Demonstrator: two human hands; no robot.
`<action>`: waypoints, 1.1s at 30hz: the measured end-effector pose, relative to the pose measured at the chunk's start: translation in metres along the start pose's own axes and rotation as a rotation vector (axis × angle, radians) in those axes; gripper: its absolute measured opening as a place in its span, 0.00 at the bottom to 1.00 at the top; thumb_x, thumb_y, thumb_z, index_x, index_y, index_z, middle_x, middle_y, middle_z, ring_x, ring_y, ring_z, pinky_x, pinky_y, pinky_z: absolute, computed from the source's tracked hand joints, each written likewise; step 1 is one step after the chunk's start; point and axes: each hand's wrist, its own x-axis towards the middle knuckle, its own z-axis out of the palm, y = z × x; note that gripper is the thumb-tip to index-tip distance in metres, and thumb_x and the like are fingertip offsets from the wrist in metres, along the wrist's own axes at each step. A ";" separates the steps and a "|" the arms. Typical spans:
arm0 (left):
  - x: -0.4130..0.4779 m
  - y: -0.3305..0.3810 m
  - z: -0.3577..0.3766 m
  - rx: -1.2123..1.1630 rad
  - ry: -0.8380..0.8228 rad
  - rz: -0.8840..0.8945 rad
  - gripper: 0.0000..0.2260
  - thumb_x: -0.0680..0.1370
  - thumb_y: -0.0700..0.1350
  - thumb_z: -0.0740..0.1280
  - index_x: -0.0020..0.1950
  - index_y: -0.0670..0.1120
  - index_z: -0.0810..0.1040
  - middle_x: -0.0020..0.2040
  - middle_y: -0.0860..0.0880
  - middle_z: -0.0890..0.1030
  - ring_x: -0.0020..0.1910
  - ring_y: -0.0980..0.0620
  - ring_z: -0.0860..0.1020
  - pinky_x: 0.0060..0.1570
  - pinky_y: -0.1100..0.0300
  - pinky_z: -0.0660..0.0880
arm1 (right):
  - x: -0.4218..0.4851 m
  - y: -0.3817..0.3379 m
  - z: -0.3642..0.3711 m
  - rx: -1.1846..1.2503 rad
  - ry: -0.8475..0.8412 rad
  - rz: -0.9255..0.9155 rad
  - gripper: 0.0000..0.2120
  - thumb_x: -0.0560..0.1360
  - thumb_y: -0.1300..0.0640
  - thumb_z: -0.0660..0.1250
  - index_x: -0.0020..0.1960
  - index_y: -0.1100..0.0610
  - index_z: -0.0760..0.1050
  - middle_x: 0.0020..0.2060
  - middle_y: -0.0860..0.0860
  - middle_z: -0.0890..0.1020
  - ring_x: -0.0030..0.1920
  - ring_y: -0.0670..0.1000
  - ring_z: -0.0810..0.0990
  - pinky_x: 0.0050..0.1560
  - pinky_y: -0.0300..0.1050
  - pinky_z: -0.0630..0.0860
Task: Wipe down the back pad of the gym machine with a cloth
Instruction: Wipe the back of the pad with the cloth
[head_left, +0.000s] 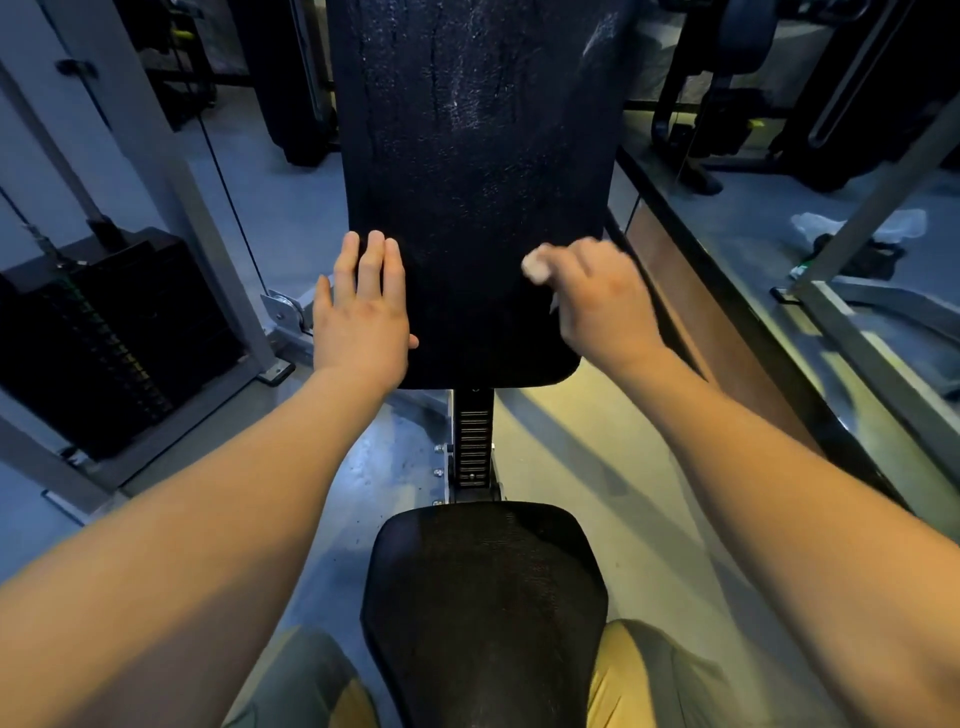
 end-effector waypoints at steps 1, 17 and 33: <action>0.000 -0.001 0.000 -0.002 0.000 -0.002 0.48 0.77 0.52 0.72 0.82 0.41 0.41 0.82 0.42 0.44 0.81 0.40 0.41 0.77 0.40 0.54 | 0.003 0.003 0.000 0.021 0.045 0.112 0.18 0.76 0.66 0.64 0.66 0.59 0.76 0.48 0.58 0.78 0.45 0.62 0.76 0.45 0.57 0.73; -0.002 0.001 -0.003 0.021 -0.015 -0.013 0.48 0.78 0.54 0.71 0.82 0.42 0.39 0.82 0.43 0.43 0.81 0.41 0.40 0.77 0.41 0.56 | -0.008 -0.033 0.007 0.089 0.089 0.319 0.18 0.79 0.63 0.62 0.68 0.61 0.73 0.47 0.58 0.76 0.45 0.58 0.72 0.46 0.50 0.69; -0.010 -0.013 -0.020 -0.006 -0.119 0.054 0.52 0.75 0.53 0.74 0.82 0.45 0.38 0.83 0.48 0.40 0.81 0.44 0.38 0.79 0.42 0.52 | -0.045 -0.092 0.021 0.234 -0.228 0.085 0.17 0.74 0.66 0.65 0.62 0.56 0.71 0.44 0.55 0.75 0.43 0.57 0.73 0.41 0.52 0.71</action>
